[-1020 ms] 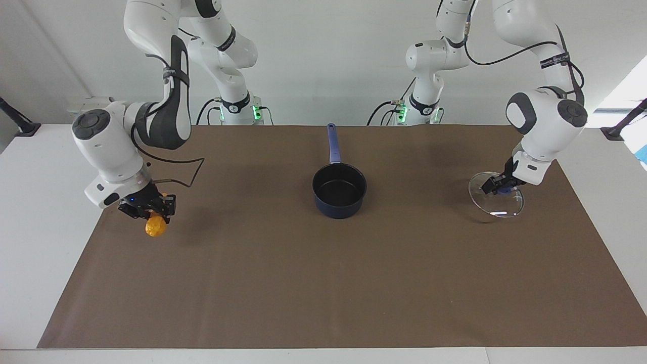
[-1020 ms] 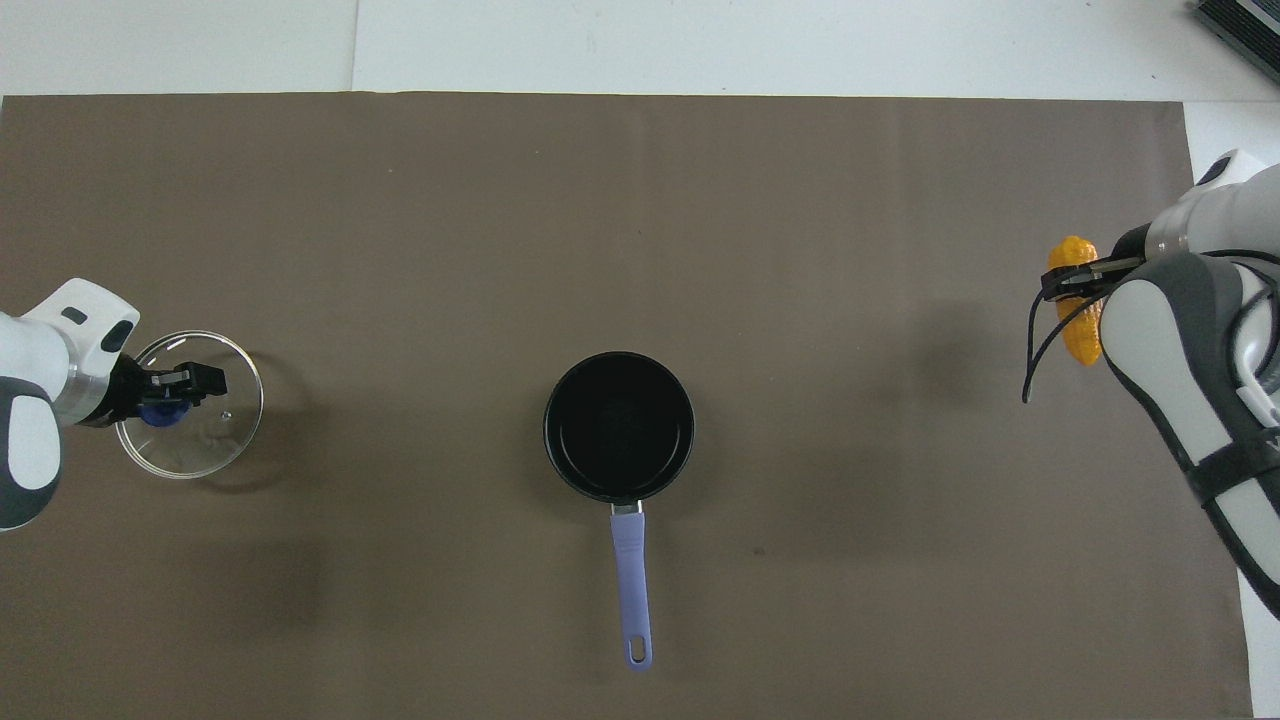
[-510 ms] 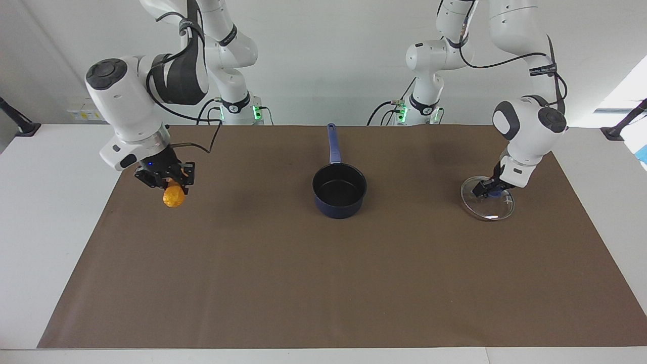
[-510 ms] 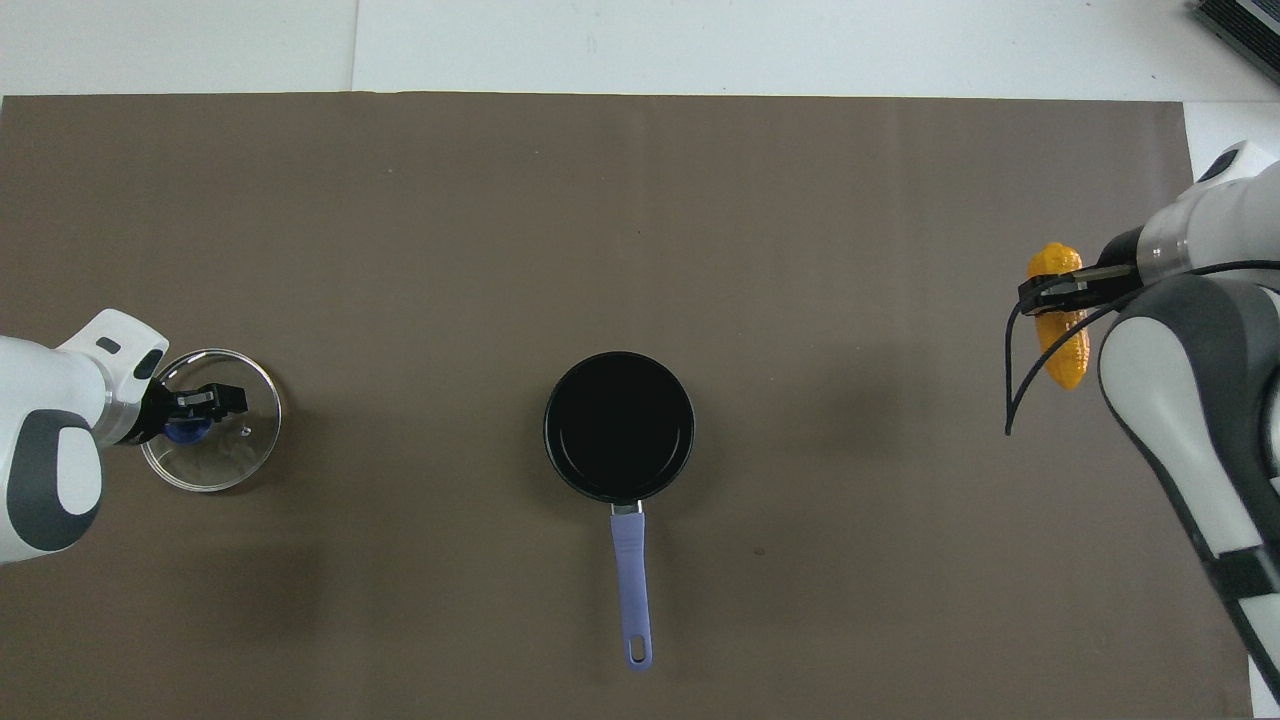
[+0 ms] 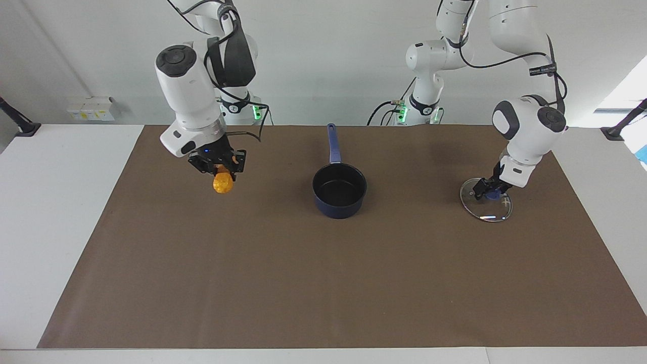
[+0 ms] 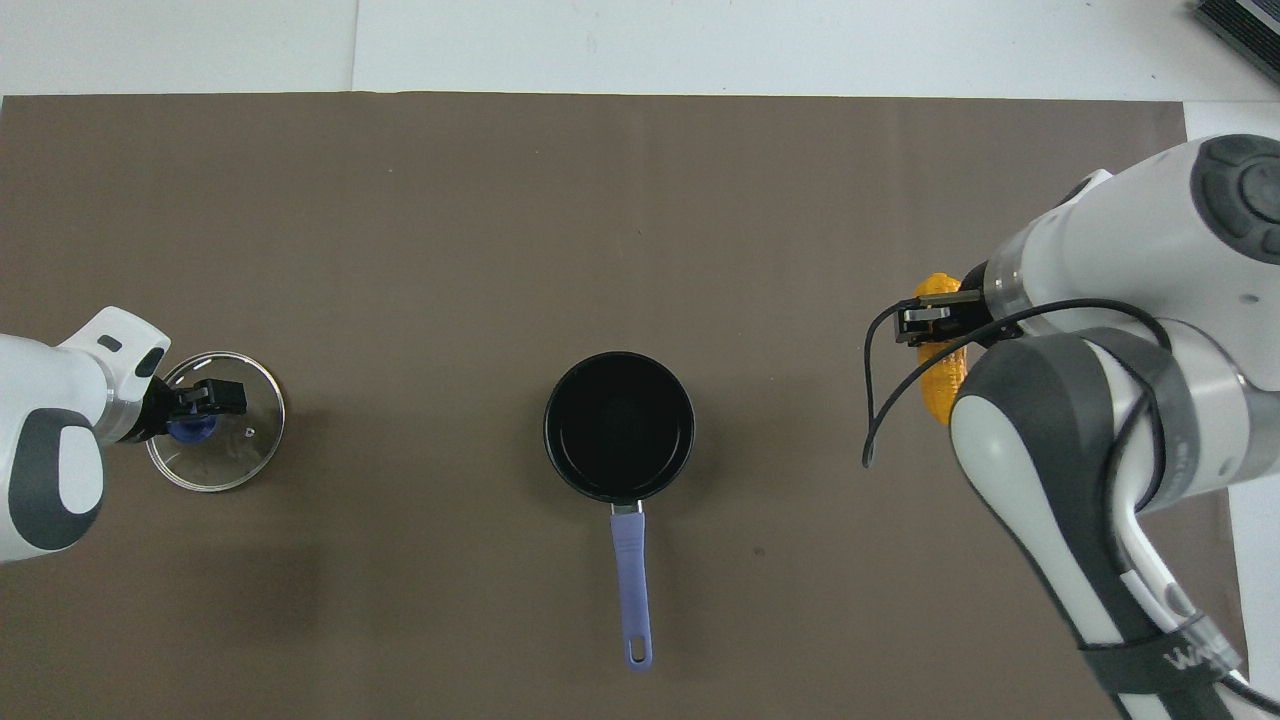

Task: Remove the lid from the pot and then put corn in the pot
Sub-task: 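Carry the corn over the pot with the right gripper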

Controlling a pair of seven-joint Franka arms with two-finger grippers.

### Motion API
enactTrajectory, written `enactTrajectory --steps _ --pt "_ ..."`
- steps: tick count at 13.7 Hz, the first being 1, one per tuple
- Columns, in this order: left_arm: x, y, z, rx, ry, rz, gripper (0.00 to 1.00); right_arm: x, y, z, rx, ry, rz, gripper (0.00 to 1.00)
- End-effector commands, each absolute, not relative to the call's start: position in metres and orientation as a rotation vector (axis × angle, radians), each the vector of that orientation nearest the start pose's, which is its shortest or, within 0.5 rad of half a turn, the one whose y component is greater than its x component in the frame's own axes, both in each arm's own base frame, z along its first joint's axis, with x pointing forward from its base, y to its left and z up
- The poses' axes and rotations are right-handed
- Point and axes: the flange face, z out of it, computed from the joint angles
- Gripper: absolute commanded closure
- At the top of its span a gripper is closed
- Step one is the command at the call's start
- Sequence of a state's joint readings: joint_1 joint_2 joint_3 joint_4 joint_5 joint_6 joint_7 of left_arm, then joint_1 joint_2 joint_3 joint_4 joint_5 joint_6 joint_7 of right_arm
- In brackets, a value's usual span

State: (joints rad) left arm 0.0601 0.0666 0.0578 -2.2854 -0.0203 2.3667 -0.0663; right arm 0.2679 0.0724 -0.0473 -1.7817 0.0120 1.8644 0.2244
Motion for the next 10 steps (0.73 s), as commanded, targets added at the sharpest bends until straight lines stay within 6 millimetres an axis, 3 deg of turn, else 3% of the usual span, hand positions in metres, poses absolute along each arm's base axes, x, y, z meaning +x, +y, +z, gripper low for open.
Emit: enactTrajectory --steps 1,4,10 --pt "0.529 0.060 0.346 -3.137 -0.285 -0.073 0.00 0.550 0.183 0.512 -3.127 0.102 0.002 1.00" --pt "0.544 0.052 0.374 -3.141 -0.229 -0.099 0.00 0.529 0.252 0.499 -3.126 0.132 0.015 1.00" --pt "0.561 0.004 0.396 -3.150 -0.062 -0.119 0.00 0.511 0.330 0.480 -3.050 0.092 -0.016 1.00"
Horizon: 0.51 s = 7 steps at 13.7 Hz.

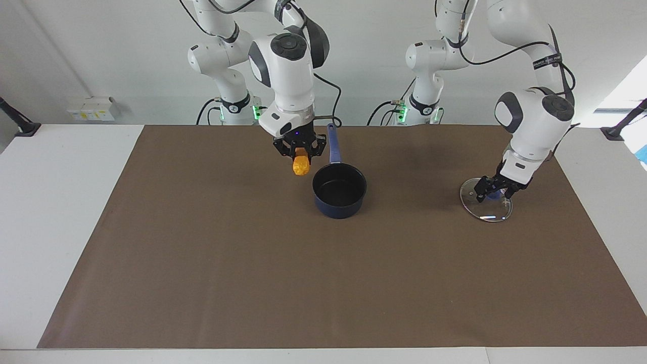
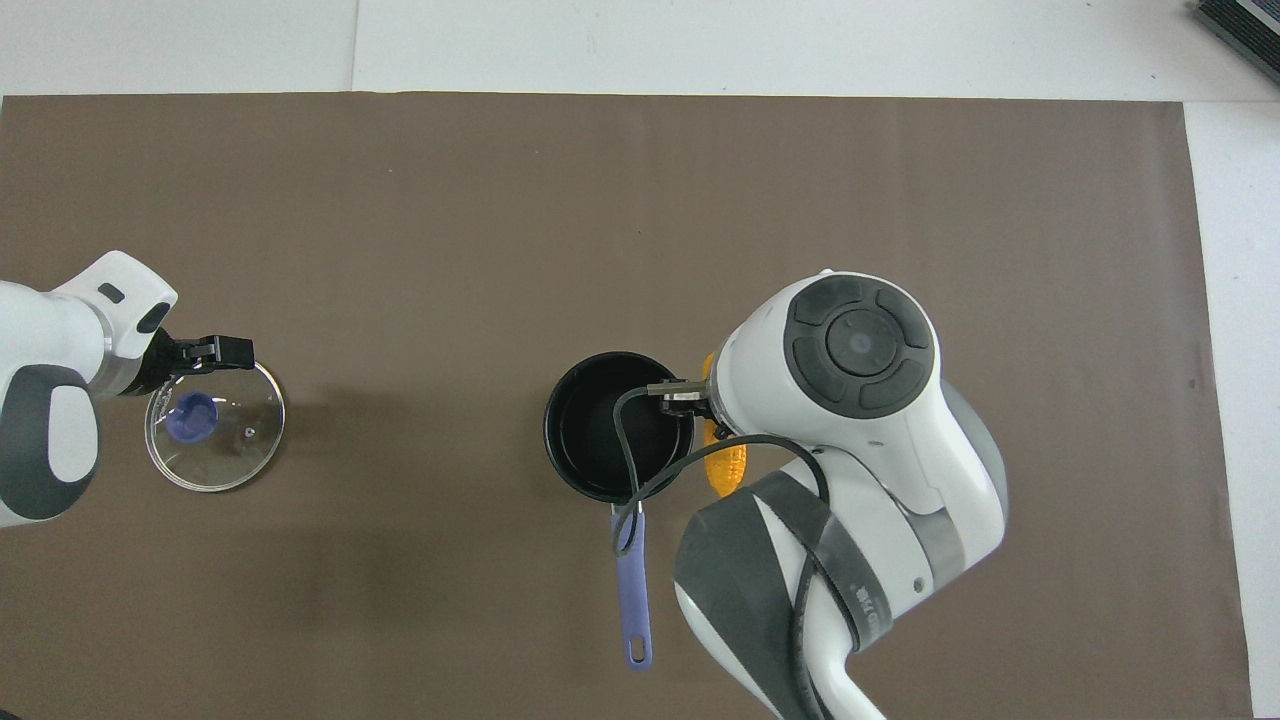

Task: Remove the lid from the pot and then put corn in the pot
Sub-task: 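Carry the corn over the pot with the right gripper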

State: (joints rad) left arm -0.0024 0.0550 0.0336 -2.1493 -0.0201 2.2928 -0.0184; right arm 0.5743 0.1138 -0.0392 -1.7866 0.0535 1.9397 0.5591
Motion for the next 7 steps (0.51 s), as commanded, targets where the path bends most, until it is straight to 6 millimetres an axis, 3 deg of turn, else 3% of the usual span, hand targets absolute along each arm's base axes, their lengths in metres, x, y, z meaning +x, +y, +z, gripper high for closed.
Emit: enactTrajectory --steps 1,4,7 --pt "0.562 -0.009 0.403 -3.156 -0.041 -0.092 0.00 0.510 0.352 0.470 -3.043 0.103 -0.028 1.00" --pt "0.565 -0.018 0.424 -3.160 -0.176 -0.087 0.00 0.510 0.381 0.455 -3.040 0.102 -0.035 1.00" --pt "0.572 -0.027 0.471 -3.205 -0.210 -0.018 0.00 0.506 0.395 0.426 -3.063 0.069 -0.004 1.00"
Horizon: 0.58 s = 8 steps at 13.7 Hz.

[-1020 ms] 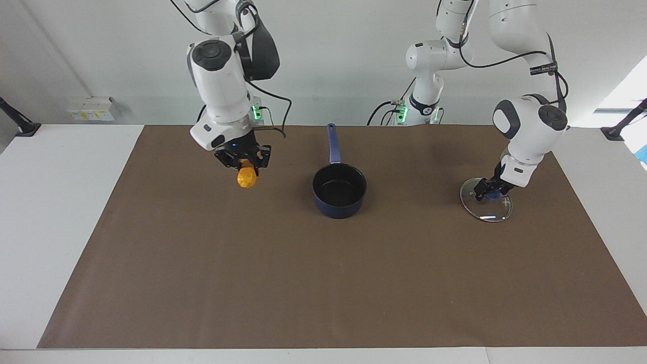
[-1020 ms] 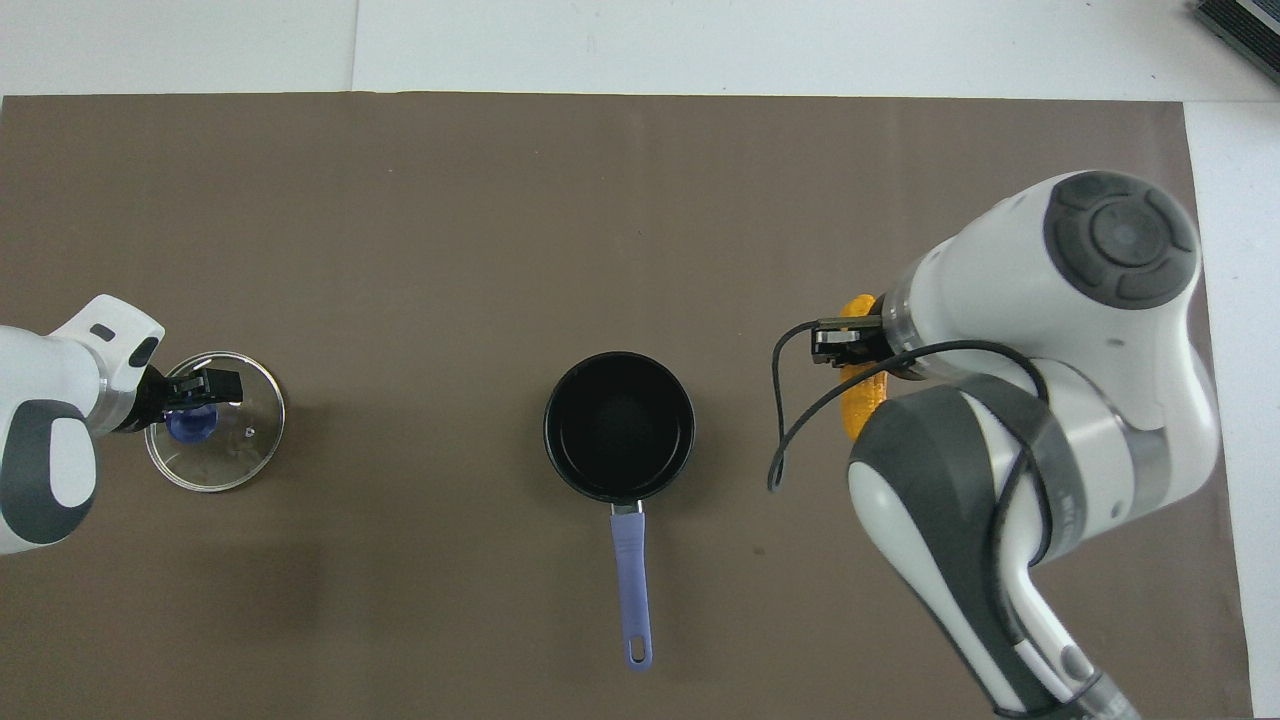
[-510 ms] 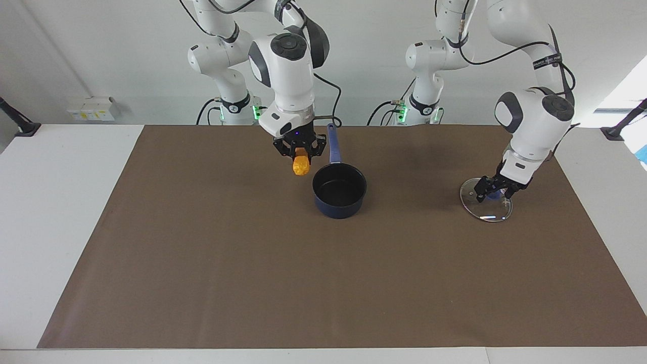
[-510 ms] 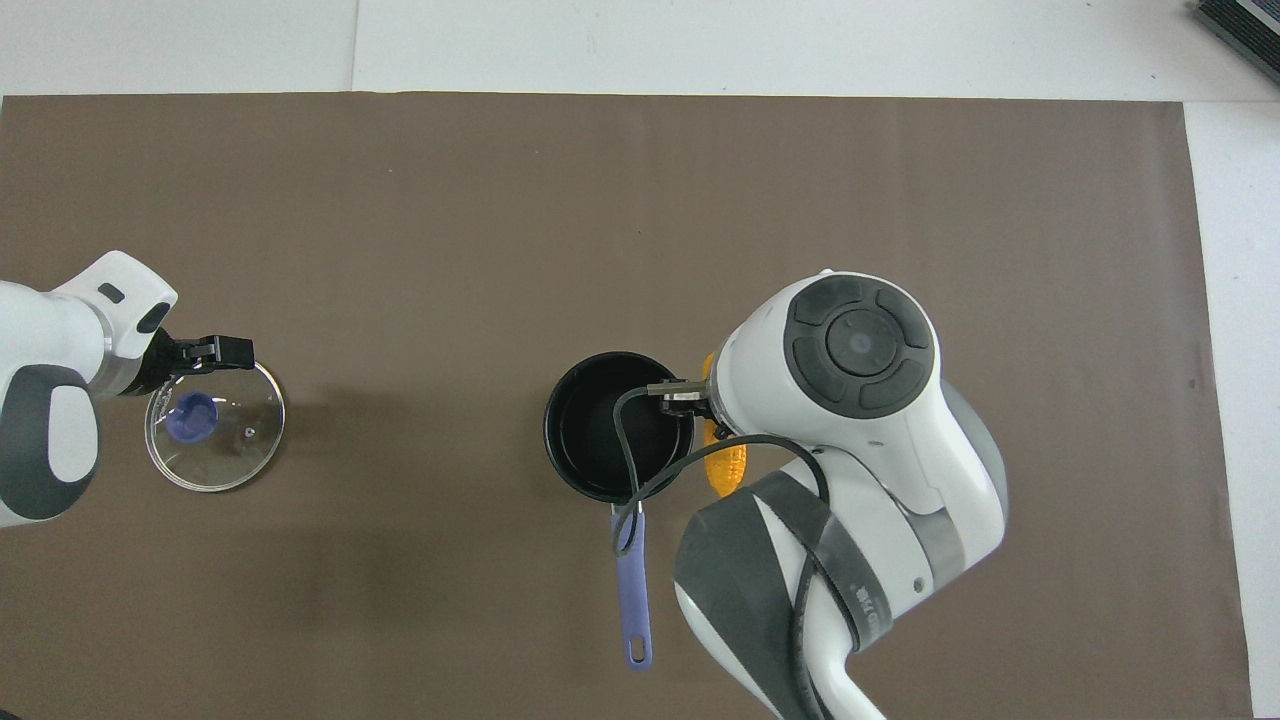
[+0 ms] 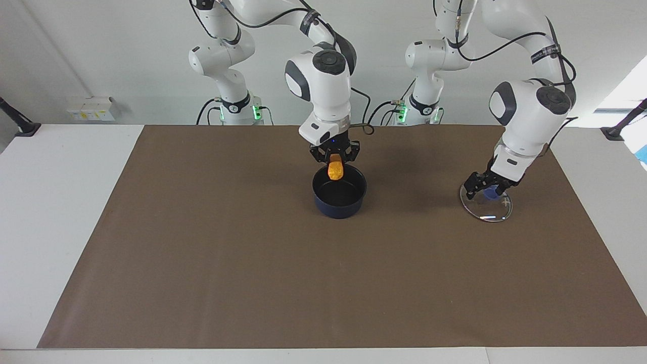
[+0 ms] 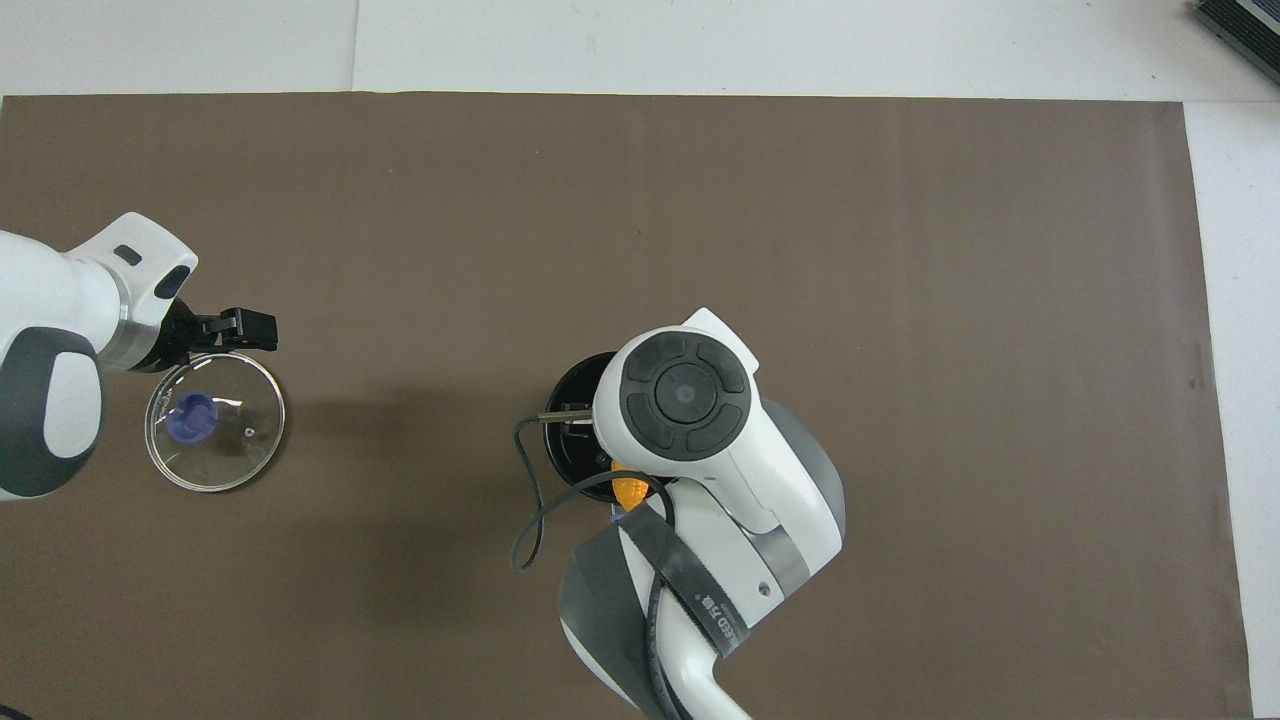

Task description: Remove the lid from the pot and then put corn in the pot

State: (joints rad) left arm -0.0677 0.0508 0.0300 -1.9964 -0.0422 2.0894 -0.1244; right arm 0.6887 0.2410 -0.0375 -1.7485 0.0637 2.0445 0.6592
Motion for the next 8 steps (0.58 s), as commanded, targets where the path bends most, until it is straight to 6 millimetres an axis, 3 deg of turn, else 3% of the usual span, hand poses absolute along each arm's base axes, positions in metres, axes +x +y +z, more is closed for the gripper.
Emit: enactTrajectory --steps 1,4,8 --pt "0.573 -0.028 0.487 -3.214 -0.207 0.004 0.00 0.507 0.398 0.415 -3.070 0.064 0.007 1.00" --pt "0.572 -0.025 0.519 -3.214 -0.191 0.059 0.00 0.510 0.414 0.379 -3.065 0.045 -0.010 1.00" --pt "0.565 -0.025 0.561 -3.205 -0.088 0.136 0.00 0.514 0.410 0.365 -3.069 0.045 -0.007 1.00"
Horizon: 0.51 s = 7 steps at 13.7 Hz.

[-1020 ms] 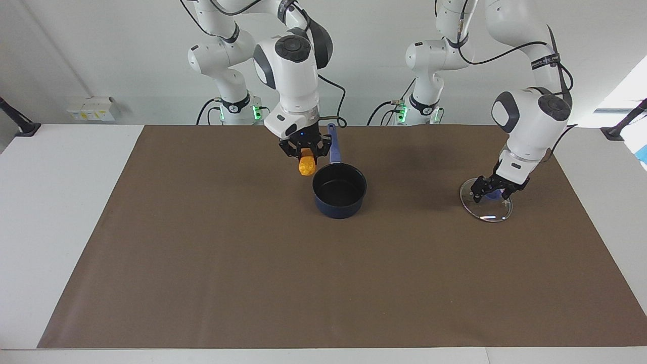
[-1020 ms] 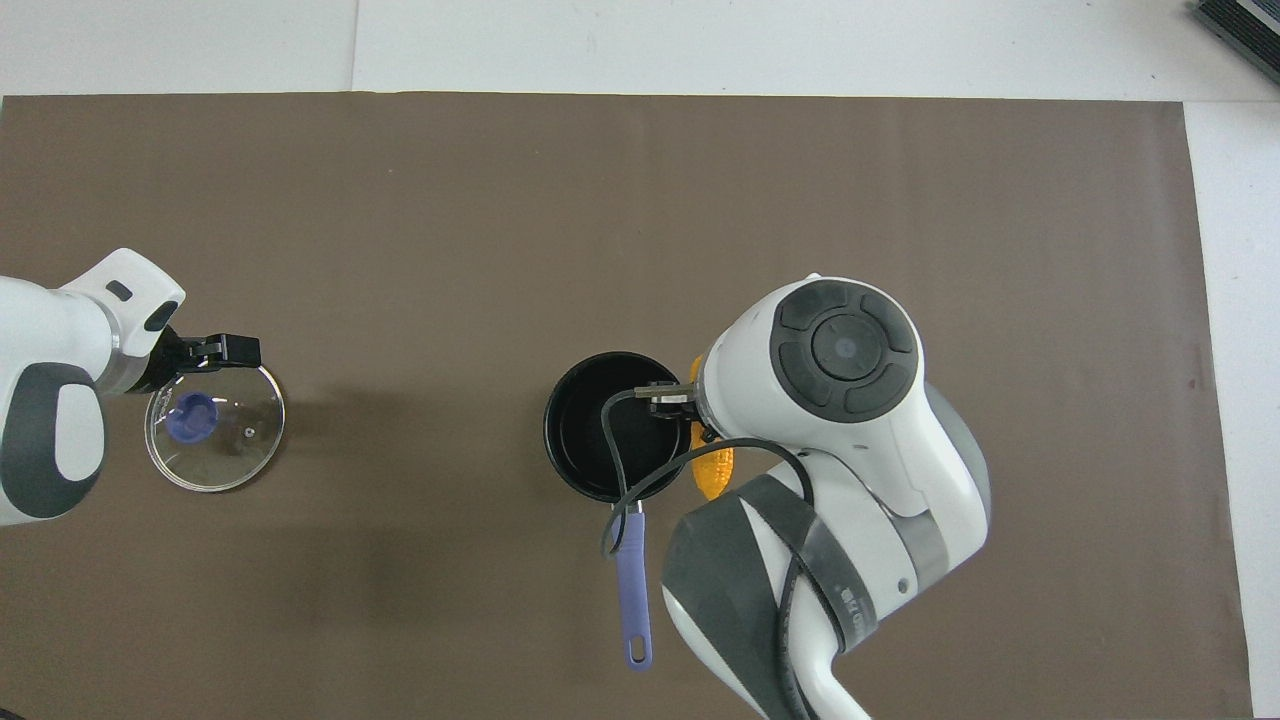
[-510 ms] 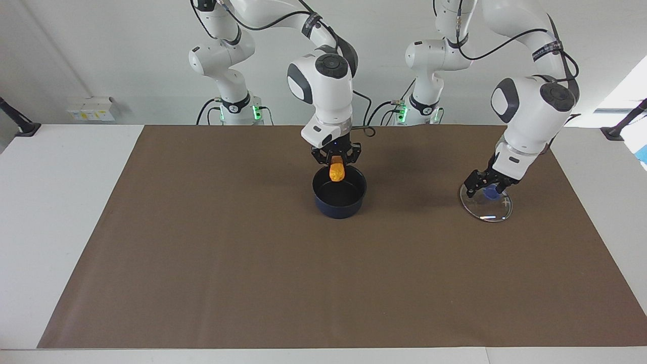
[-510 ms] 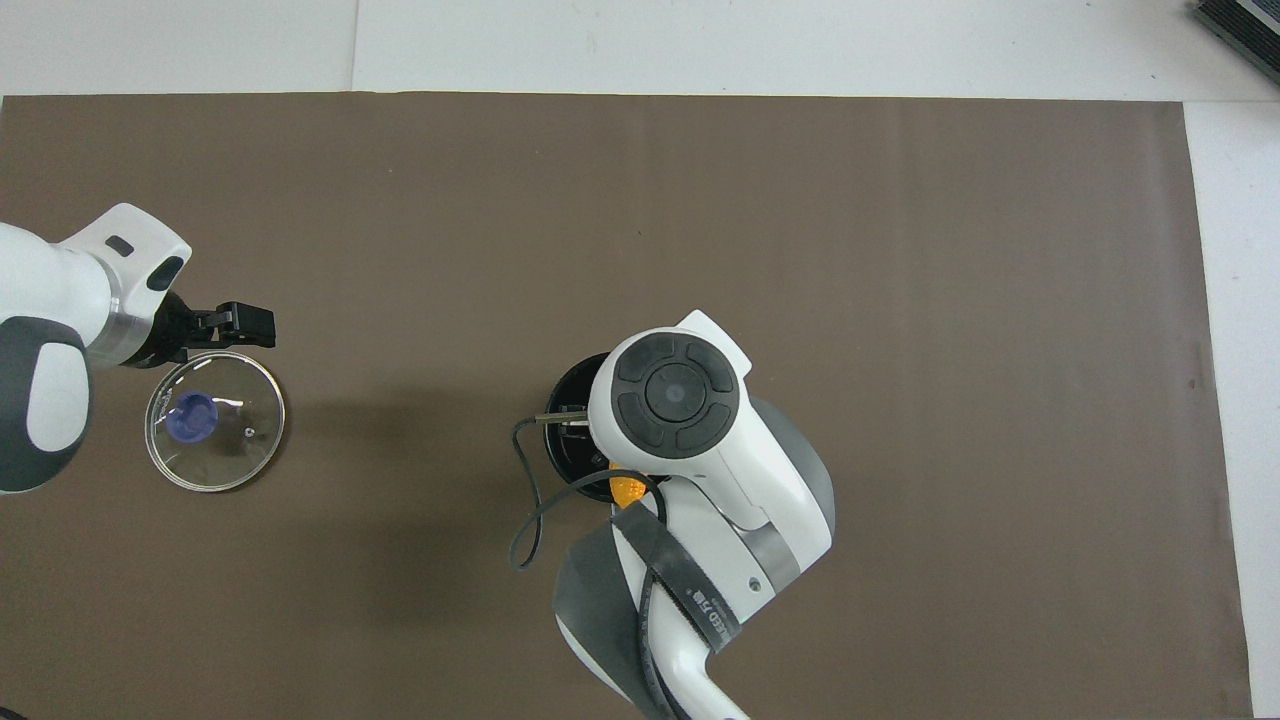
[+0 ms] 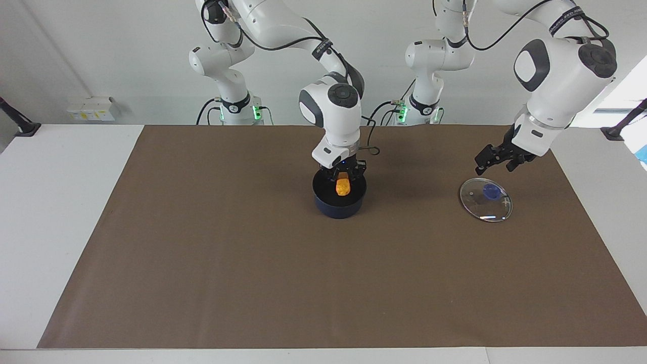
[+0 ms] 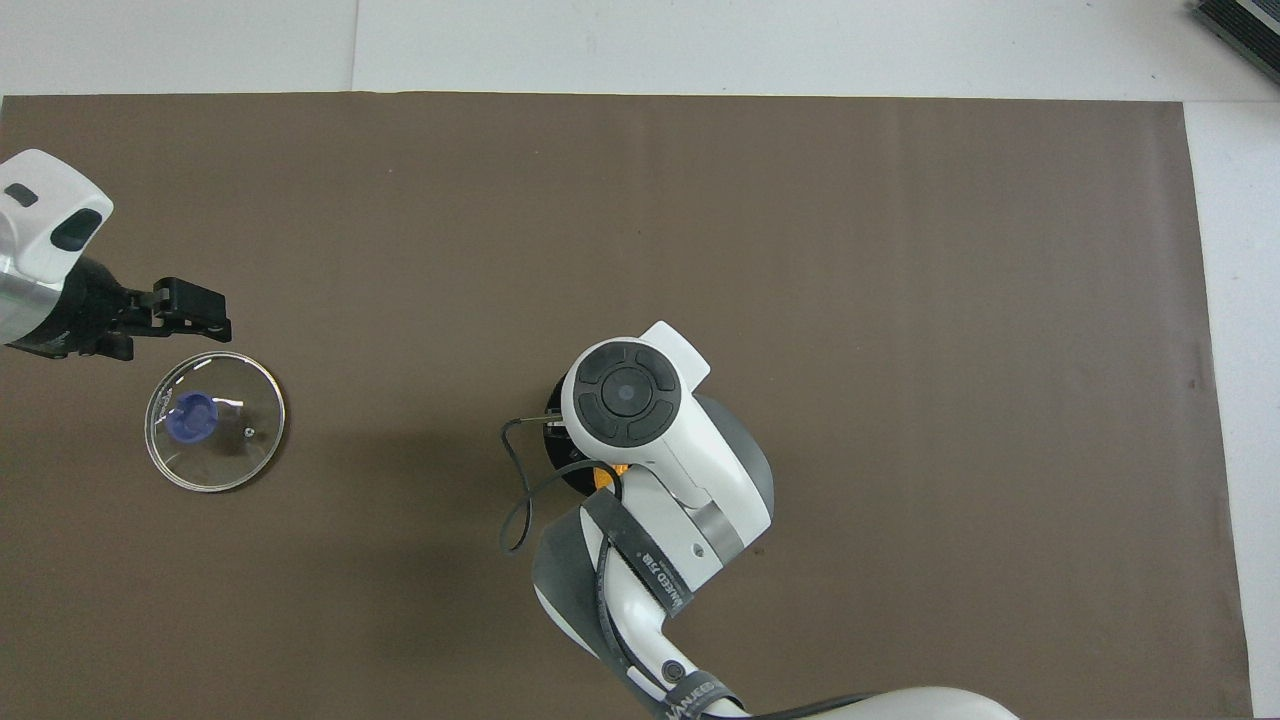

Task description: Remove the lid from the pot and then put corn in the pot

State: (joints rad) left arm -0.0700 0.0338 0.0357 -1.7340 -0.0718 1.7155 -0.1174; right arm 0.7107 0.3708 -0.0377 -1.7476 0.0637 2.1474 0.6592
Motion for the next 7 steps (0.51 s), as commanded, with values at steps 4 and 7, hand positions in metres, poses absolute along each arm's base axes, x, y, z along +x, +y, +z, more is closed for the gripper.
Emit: enactTrajectory --steps 4,7 --pt "0.556 -0.024 0.594 -3.198 -0.031 0.186 0.00 0.513 0.410 0.352 -3.069 0.043 -0.012 1.00" --pt "0.546 -0.022 0.634 -3.195 -0.018 0.212 0.00 0.517 0.406 0.350 -3.066 0.041 -0.017 1.00"
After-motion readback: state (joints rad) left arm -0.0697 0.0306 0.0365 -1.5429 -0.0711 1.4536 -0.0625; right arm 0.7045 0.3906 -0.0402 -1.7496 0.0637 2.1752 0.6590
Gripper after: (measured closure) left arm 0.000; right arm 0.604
